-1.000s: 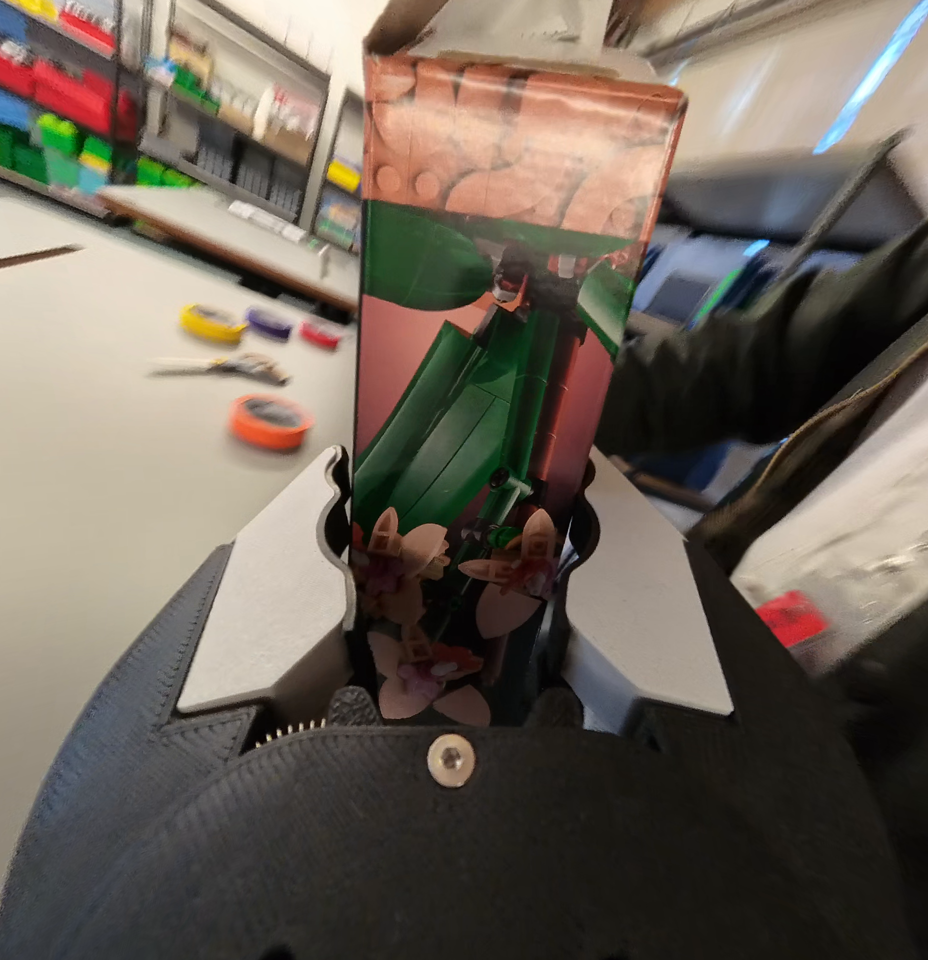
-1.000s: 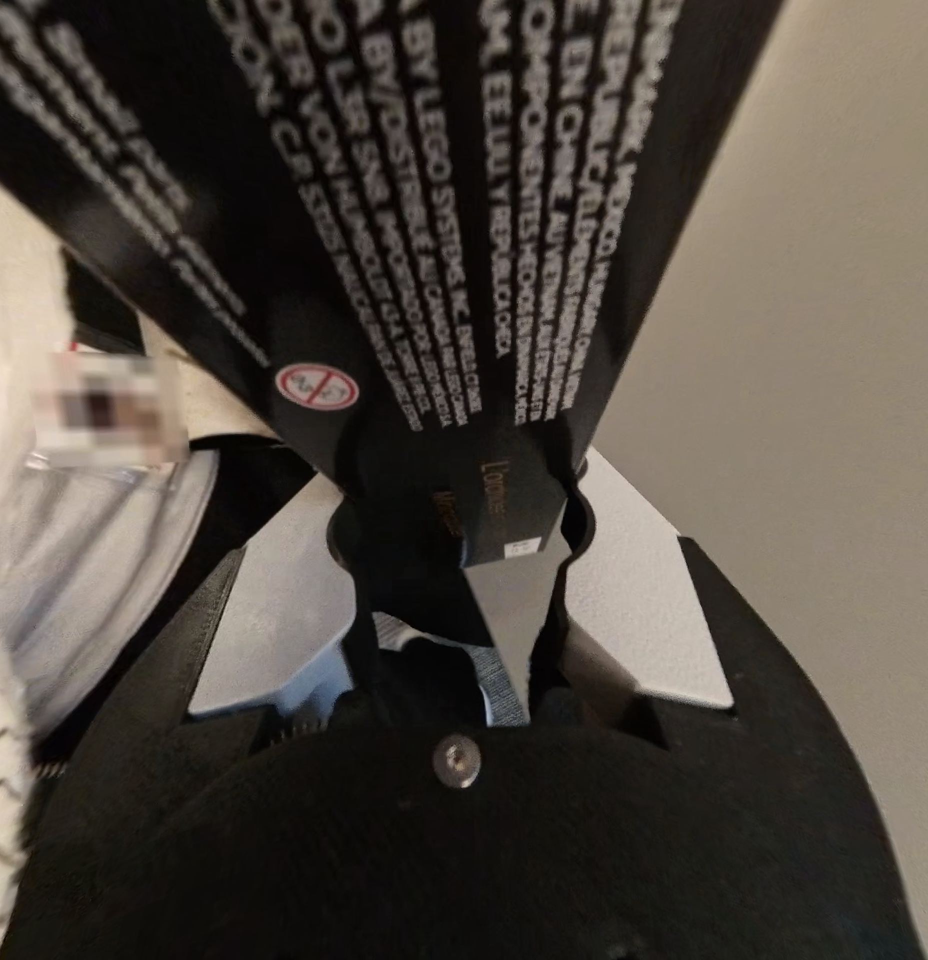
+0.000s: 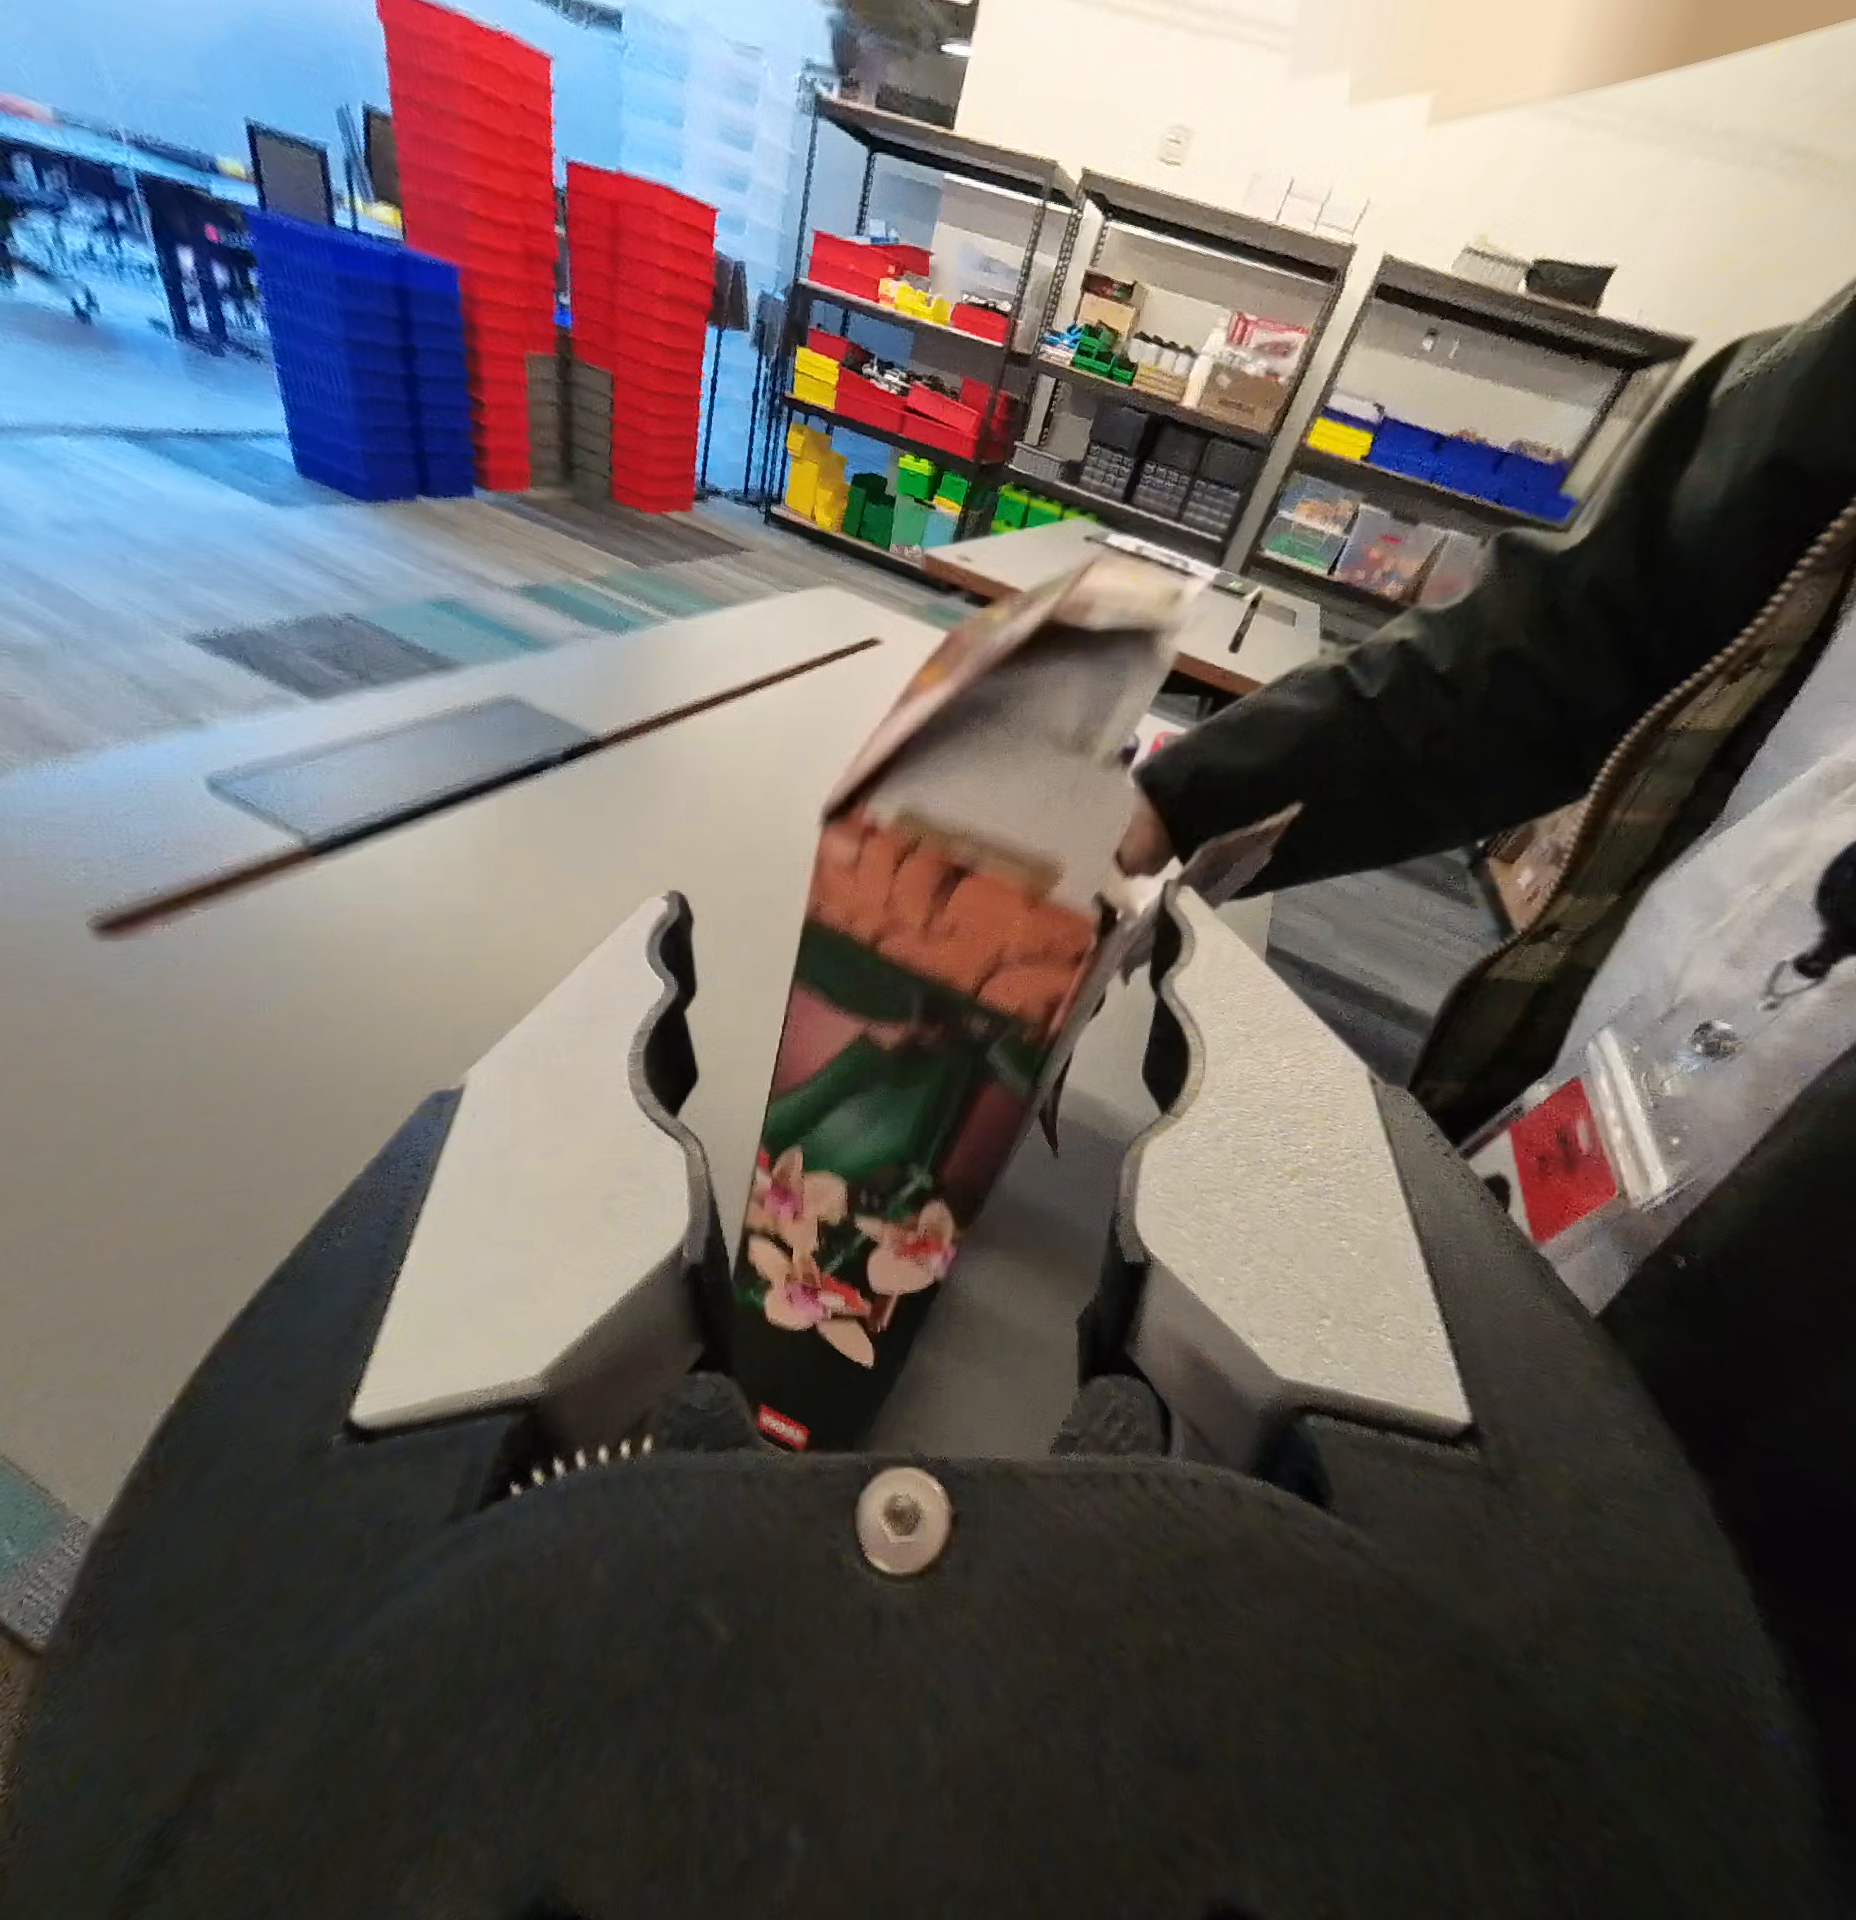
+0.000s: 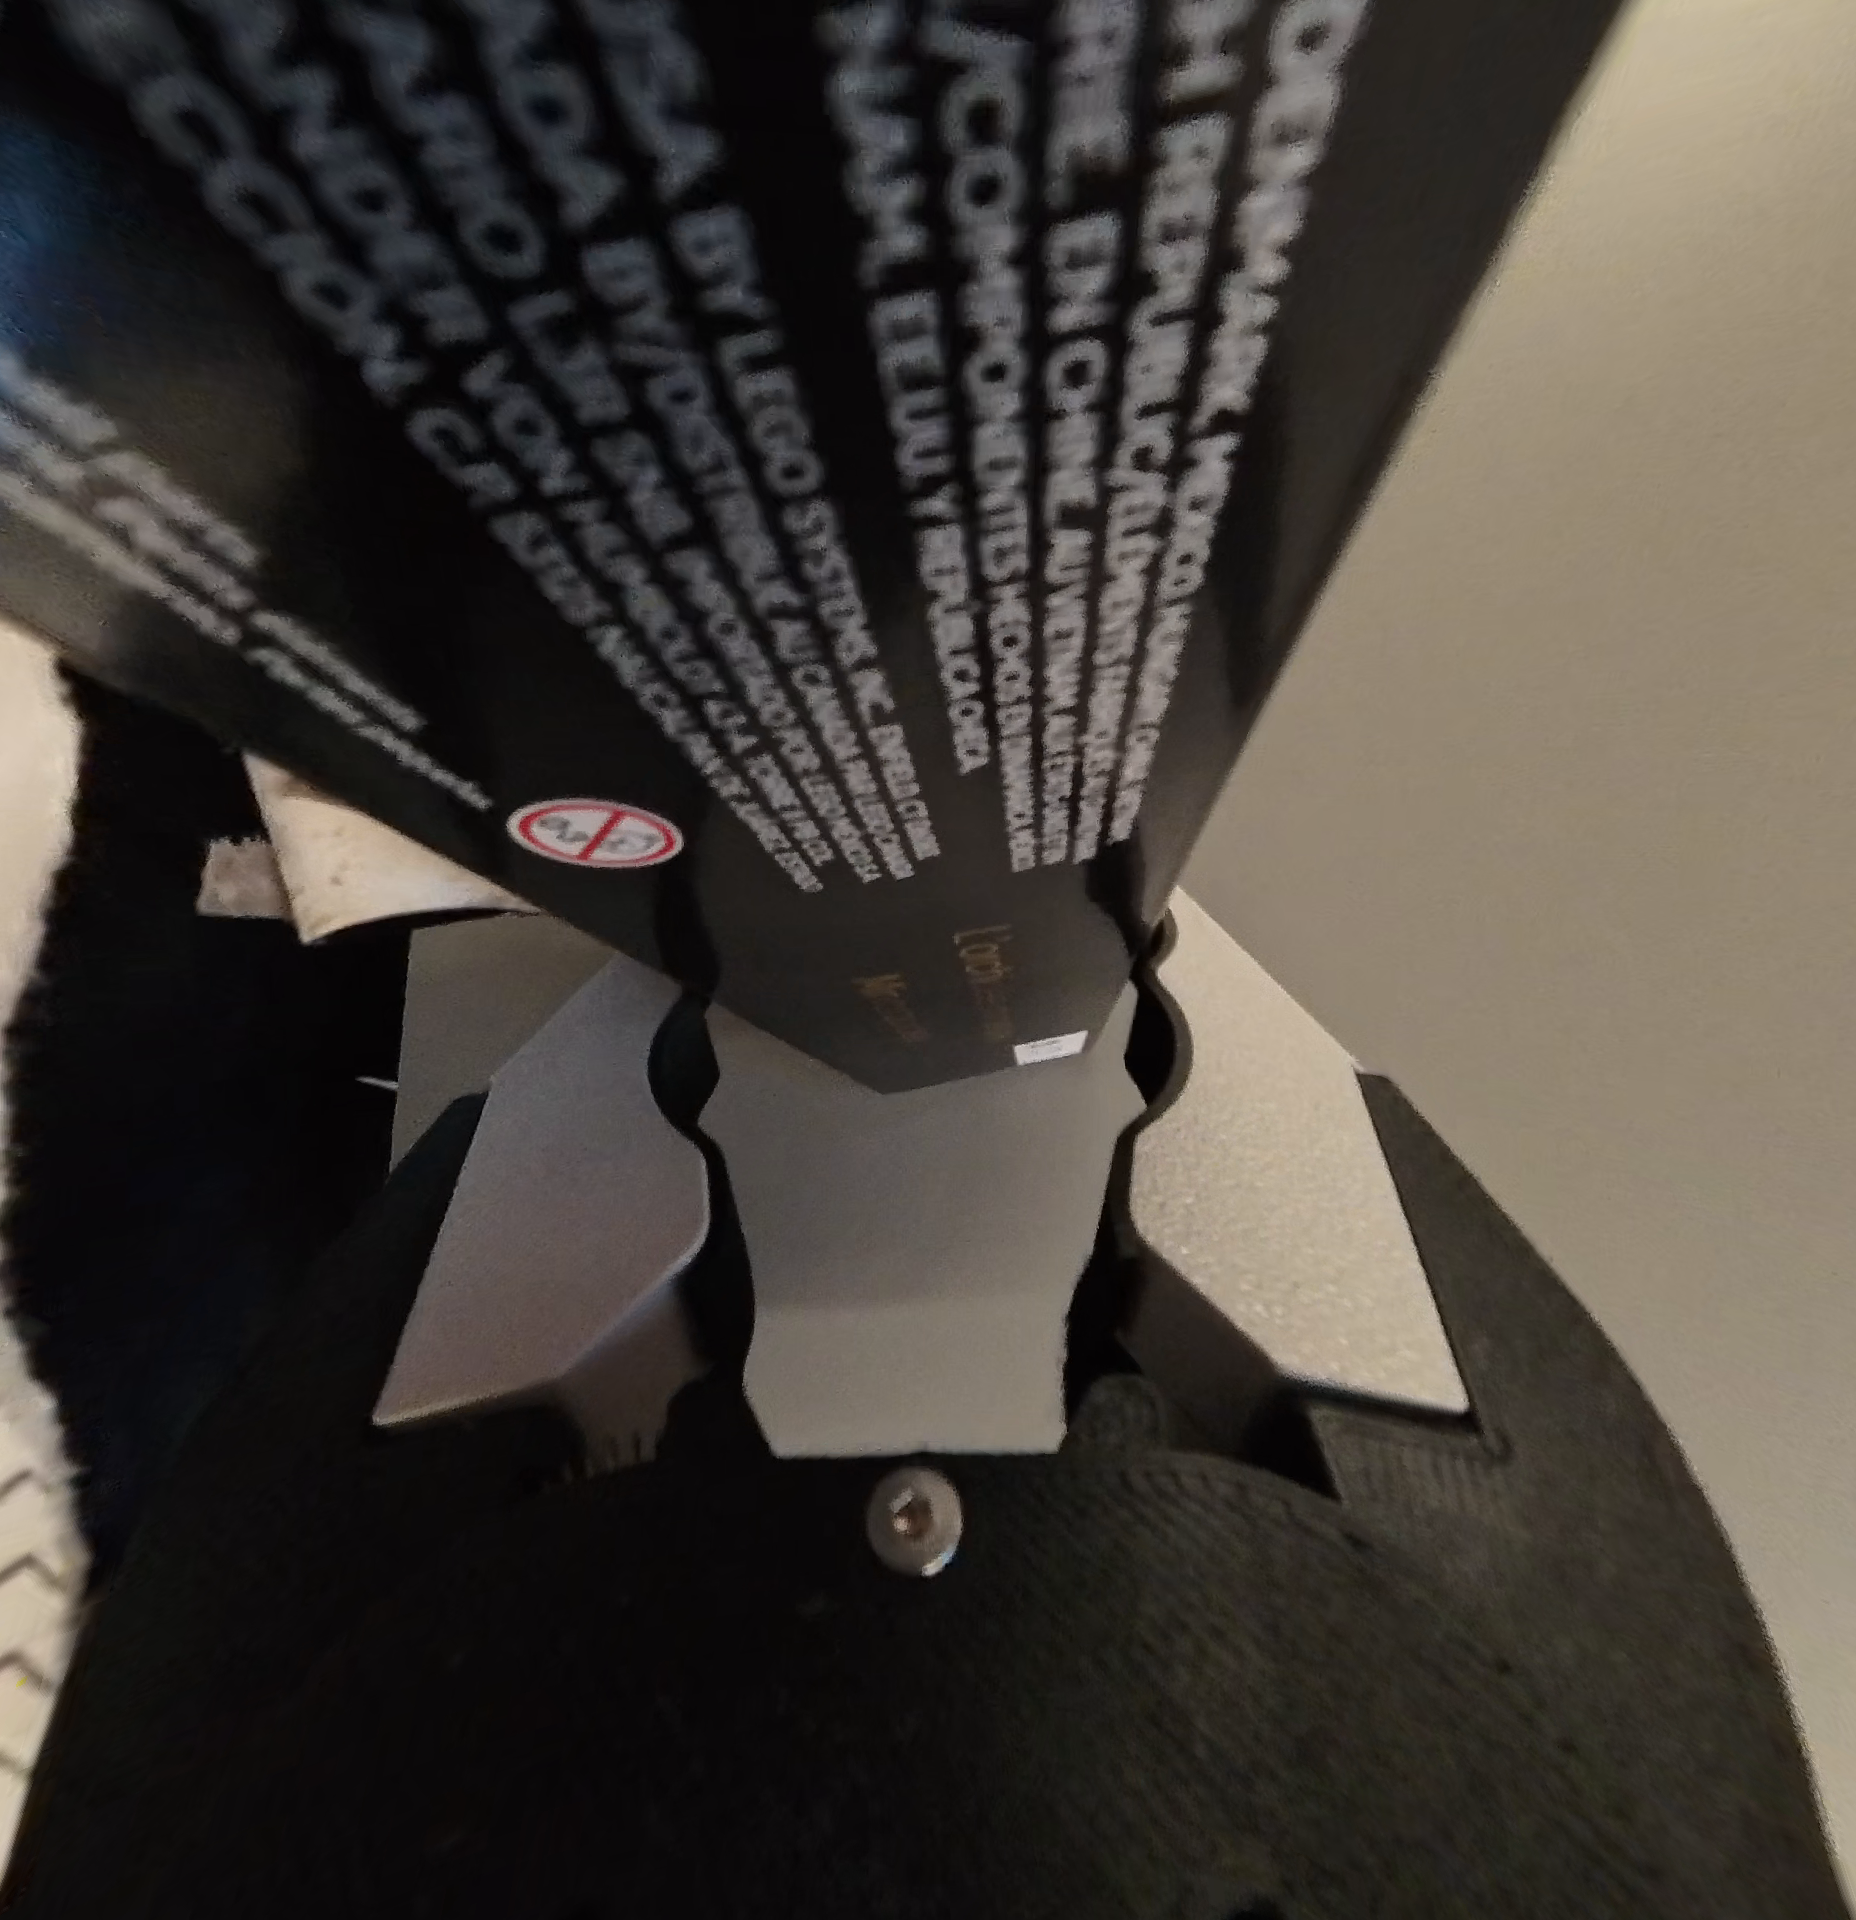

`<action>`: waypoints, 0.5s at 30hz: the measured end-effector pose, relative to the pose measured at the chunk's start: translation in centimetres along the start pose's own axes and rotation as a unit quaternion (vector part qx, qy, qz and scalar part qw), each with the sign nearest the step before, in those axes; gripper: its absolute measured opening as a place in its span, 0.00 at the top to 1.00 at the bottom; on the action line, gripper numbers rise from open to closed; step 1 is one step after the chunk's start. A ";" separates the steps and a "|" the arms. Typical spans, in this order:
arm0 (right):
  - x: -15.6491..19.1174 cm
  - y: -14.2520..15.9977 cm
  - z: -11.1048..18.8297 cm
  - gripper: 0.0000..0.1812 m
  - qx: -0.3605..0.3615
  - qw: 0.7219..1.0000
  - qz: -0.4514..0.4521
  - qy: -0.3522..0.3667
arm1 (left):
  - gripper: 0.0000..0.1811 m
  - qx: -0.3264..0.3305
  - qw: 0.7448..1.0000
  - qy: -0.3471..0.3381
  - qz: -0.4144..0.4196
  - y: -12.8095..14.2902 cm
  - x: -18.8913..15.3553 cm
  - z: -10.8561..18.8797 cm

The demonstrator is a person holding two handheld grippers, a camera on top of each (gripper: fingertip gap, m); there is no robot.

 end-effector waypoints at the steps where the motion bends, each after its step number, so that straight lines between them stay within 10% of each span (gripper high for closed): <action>1: 0.1 0.1 0.0 0.56 0.002 1.000 -0.006 0.005 | 0.53 -0.007 1.000 0.005 -0.021 -1.2 -0.7 0.2; 7: 1.2 0.2 0.7 0.56 -0.005 0.997 -0.055 0.057 | 0.62 0.038 0.983 0.101 -0.149 -4.0 -2.8 -2.3; 15: 4.4 2.3 4.1 0.57 0.024 0.980 -0.113 0.160 | 0.81 0.040 0.982 0.186 -0.002 -4.7 -0.9 -5.0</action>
Point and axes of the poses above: each gripper's, where its closed fingertips meet, z back along the fingers, y out of its underside, x = y × z across the jaws, the point moved 8 cm from there along z, back along the fingers, and after that the axes turned 12 degrees about -y, right-handed, at the moved point
